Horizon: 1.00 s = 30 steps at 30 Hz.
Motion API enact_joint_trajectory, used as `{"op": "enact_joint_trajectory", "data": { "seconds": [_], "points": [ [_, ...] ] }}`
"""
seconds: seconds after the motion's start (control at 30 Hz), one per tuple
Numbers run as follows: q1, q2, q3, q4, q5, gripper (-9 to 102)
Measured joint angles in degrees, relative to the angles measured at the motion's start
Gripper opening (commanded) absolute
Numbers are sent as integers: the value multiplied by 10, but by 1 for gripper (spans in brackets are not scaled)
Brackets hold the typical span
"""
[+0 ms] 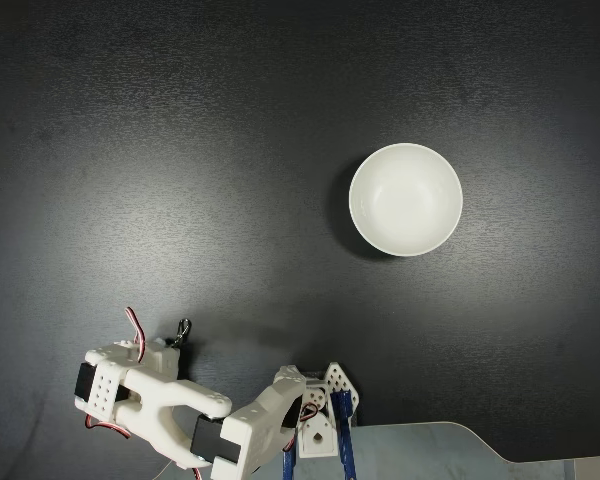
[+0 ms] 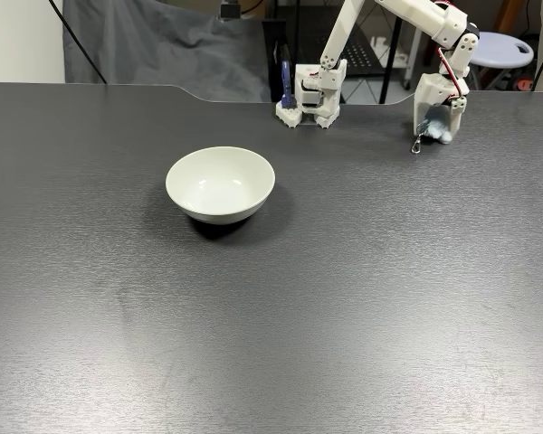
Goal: Grasp a skyblue doll and put it in the white bowl.
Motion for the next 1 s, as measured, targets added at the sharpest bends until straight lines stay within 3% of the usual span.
{"op": "enact_joint_trajectory", "data": {
  "seconds": [0.77, 1.0],
  "points": [
    [-5, -13, 4, 8, 1, -1],
    [95, 44, -32, 11, 1, -1]
  ]
}}
